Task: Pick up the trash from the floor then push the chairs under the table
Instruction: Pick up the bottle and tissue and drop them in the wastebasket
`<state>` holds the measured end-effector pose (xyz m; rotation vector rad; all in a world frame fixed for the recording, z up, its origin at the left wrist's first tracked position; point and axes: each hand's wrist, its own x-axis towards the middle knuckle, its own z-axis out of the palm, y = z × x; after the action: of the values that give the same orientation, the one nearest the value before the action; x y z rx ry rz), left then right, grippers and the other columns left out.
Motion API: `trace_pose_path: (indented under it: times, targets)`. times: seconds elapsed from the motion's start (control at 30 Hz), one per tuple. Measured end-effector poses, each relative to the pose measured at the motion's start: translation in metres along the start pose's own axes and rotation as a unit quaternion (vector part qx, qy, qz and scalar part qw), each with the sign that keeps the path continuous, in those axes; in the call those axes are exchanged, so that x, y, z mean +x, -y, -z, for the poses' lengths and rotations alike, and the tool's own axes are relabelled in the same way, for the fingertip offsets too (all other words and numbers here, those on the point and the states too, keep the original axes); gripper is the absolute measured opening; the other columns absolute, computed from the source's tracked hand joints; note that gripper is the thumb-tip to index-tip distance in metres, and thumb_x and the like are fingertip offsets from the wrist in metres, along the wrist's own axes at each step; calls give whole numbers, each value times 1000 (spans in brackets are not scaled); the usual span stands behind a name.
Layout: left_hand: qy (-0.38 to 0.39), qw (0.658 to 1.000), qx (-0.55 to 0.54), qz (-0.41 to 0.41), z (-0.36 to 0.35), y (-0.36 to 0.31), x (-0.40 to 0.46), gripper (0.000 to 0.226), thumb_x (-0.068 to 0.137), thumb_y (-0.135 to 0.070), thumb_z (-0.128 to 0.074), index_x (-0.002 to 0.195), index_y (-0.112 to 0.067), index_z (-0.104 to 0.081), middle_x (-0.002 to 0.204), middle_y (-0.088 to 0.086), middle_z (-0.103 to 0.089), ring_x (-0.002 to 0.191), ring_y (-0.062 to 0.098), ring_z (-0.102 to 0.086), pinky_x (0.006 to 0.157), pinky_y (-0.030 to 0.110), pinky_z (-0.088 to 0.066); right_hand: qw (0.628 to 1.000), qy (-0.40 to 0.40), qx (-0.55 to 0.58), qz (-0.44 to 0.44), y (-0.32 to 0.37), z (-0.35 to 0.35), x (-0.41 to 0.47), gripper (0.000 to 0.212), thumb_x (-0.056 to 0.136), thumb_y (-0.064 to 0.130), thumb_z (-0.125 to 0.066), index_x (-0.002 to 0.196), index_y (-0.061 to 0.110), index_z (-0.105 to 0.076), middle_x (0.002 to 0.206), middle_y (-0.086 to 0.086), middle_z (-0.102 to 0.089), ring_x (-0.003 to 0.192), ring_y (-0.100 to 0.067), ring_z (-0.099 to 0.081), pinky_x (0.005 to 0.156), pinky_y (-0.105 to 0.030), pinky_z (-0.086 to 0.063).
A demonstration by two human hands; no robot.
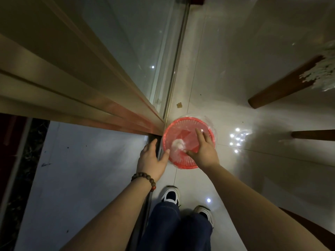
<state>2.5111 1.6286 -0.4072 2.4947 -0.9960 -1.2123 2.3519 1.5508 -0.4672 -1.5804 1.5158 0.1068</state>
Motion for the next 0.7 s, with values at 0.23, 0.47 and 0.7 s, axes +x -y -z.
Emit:
trace_pose_path:
  times: [0.23,0.47,0.7]
  targets:
    - [-1,998,16,-55,20,-41,-41,60,92,-41,-54,144,-21,-33,146,4,-39,132,22,-38,102,32,-35,998,-52,15,19,4,43,-58,84,81,41,-68,147,25,-19,155,-8,-21,139,-30,-26,110,-44,-33]
    - [-16,989,68,-128,73,-100,-110,60,90,-38,-56,141,-16,-36,142,8,-43,127,25,-42,99,34,-39,990,-140,9,19,35,128,-155,68,89,40,-57,146,21,-25,152,-10,-27,139,-26,-24,111,-41,-27]
    - [-28,956,141,-256,127,-153,-194,61,89,-45,-52,141,-16,-37,142,7,-44,131,25,-36,109,42,-32,975,-222,-18,-18,72,196,-279,63,92,44,-51,146,23,-25,153,-8,-27,139,-27,-25,111,-42,-28]
